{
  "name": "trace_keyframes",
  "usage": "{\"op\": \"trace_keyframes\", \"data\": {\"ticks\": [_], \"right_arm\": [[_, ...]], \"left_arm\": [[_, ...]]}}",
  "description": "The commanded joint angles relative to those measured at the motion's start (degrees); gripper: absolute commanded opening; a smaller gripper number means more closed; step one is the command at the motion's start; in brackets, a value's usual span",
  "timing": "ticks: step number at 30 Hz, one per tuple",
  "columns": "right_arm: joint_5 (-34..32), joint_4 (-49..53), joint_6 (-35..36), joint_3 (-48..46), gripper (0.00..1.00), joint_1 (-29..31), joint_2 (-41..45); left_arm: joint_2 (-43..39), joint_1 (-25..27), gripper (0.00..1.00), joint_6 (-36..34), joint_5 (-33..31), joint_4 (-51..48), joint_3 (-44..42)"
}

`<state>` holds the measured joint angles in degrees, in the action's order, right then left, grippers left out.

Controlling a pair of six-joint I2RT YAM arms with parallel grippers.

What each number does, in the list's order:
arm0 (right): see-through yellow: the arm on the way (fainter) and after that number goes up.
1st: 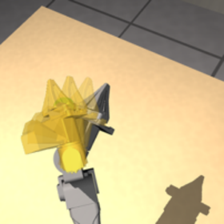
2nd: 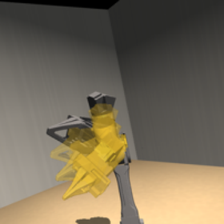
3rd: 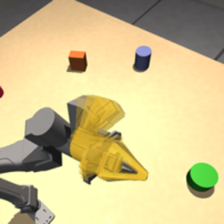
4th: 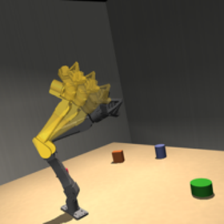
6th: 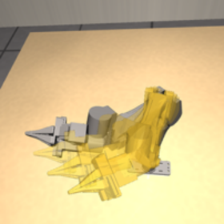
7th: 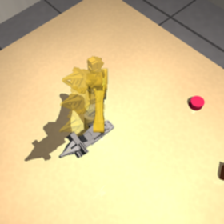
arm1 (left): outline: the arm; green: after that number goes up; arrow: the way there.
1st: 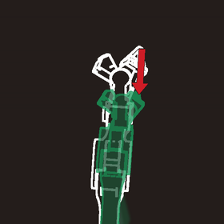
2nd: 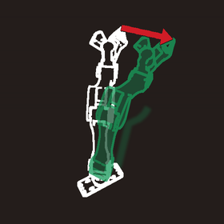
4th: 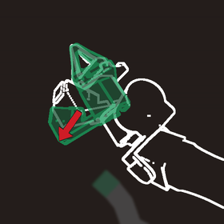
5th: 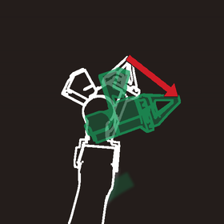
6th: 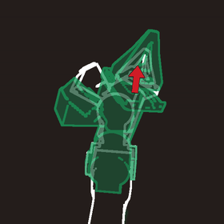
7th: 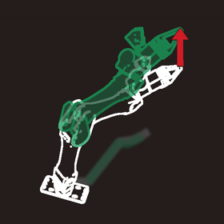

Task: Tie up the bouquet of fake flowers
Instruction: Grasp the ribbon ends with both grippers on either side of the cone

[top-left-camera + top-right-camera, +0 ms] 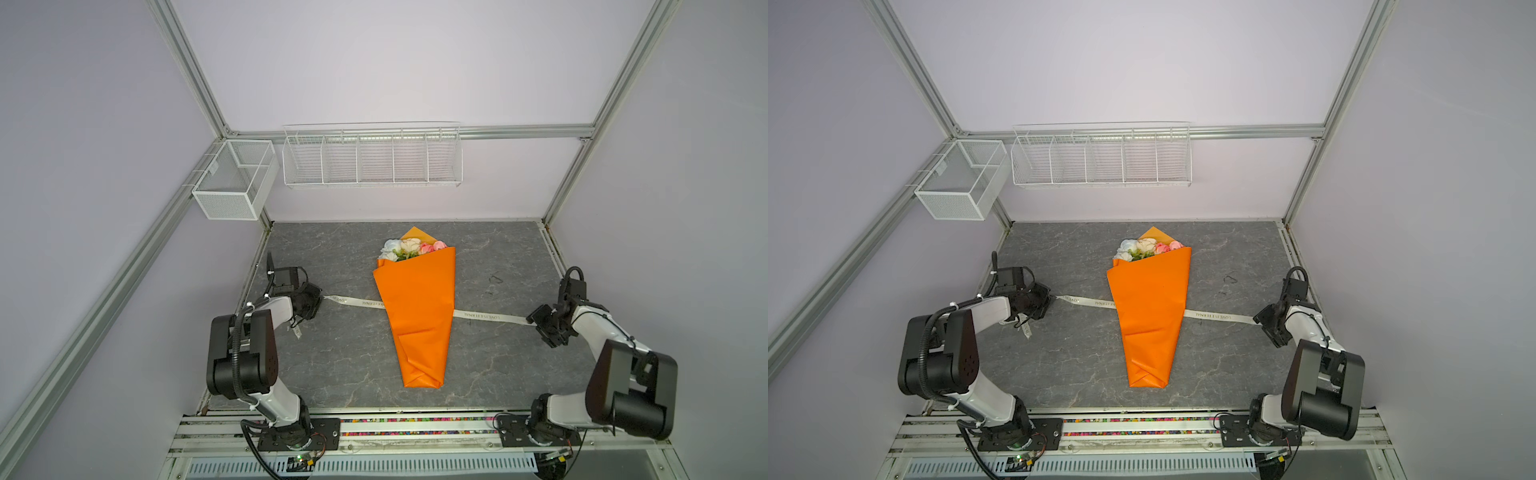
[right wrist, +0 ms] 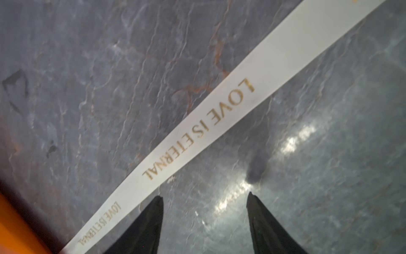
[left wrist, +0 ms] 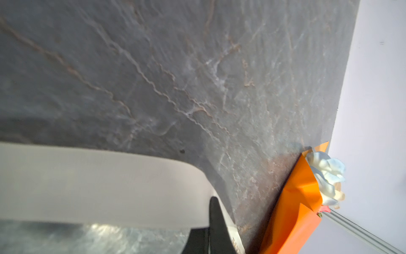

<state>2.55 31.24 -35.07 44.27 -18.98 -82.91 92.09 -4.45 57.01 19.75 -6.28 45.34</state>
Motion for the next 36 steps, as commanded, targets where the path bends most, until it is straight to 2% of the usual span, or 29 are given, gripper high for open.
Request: {"op": "trace_keyframes", "data": {"ticks": [1,6,11,19,23,29,30,34,36], "right_arm": [[-1.26,1.09,3.66,4.01,0.64,-2.51,-3.81],[-1.57,0.78,4.73,5.74,0.65,-5.99,-6.69],[-3.42,1.07,5.36,8.38,0.67,-8.03,-9.72],[-6.9,3.57,6.85,12.18,0.63,-8.14,-16.29],[-6.58,7.36,9.18,15.99,0.61,-7.5,-19.11],[-6.8,9.93,12.96,20.83,0.38,-6.49,-25.14],[-7.0,10.19,13.47,21.32,0.3,-6.21,-25.73],[-7.34,9.04,13.37,20.54,0.07,-4.66,-23.62],[-7.46,8.02,13.27,19.66,0.07,-3.8,-20.64]], "left_arm": [[-3.73,0.24,0.0,-2.11,-1.14,-2.17,-0.48],[-7.46,0.27,0.0,-4.25,-3.61,-4.54,-0.6],[-10.03,0.96,0.0,-5.18,-2.03,-5.45,-0.13],[-11.34,2.71,0.0,-6.38,-0.3,-6.0,-0.65],[-10.48,4.48,0.0,-6.43,0.49,-6.01,-0.26],[-11.25,6.21,0.0,-7.18,-0.39,-7.21,0.69],[-11.77,6.21,0.0,-7.59,-0.78,-8.02,1.11],[-14.11,6.21,0.0,-10.3,-1.59,-10.67,2.73],[-15.03,6.21,0.0,-11.39,-0.83,-11.06,3.22]]}}
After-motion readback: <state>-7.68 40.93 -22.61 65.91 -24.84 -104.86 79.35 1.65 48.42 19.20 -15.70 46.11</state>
